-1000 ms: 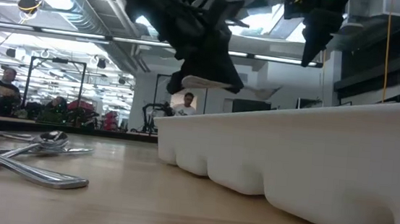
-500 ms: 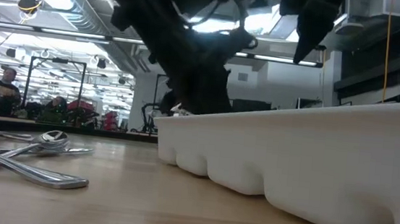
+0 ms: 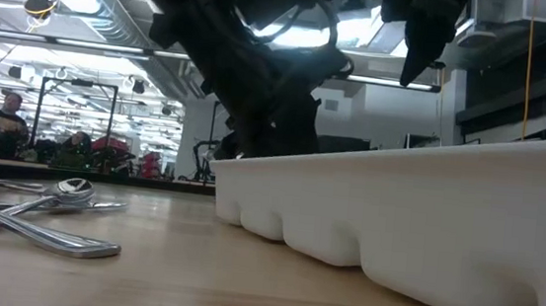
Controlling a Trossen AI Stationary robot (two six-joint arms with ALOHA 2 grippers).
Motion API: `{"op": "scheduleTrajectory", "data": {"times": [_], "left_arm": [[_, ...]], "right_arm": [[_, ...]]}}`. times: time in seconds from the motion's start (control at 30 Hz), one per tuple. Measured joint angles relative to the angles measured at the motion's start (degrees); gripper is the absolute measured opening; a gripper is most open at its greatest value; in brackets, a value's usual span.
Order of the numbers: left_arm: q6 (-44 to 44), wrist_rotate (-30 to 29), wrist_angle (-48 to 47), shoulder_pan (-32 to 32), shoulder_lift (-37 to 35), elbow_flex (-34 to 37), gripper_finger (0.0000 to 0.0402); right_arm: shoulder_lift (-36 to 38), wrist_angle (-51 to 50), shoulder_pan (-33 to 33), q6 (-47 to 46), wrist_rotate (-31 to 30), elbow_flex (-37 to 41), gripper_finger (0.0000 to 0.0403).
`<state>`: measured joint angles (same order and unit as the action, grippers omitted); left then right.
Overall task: Sort silverware
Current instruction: Put the silver table knife into the silverware tray
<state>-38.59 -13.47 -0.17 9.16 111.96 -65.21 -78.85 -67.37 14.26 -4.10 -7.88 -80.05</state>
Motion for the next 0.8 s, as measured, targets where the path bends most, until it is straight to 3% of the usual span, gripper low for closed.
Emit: {"op": "scheduleTrajectory", "data": {"times": [0.23, 0.43, 0.6, 0.8], "left_arm": [[-0.4, 0.4, -0.6, 0.0, -0.9, 0.0, 0.0108], [-1.8, 0.1, -1.2, -0.2, -3.4, 0.0, 0.0091], [2.8, 0.2, -1.3, -0.7, -7.1, 0.0, 0.0080], [8.4, 0.7, -4.3, -3.2, -13.6, -0.1, 0.0079]], "right_arm": [[0.0, 0.0, 0.0, -0.1, -0.6, 0.0, 0.0005], [0.0, -0.1, 0.0, 1.7, -1.6, 0.0, 0.0005], [-0.2, 0.1, 0.4, 5.5, -1.5, 0.0, 0.0007], [-1.0, 1.6, 4.8, 9.3, -1.5, 0.0, 0.0055]]}}
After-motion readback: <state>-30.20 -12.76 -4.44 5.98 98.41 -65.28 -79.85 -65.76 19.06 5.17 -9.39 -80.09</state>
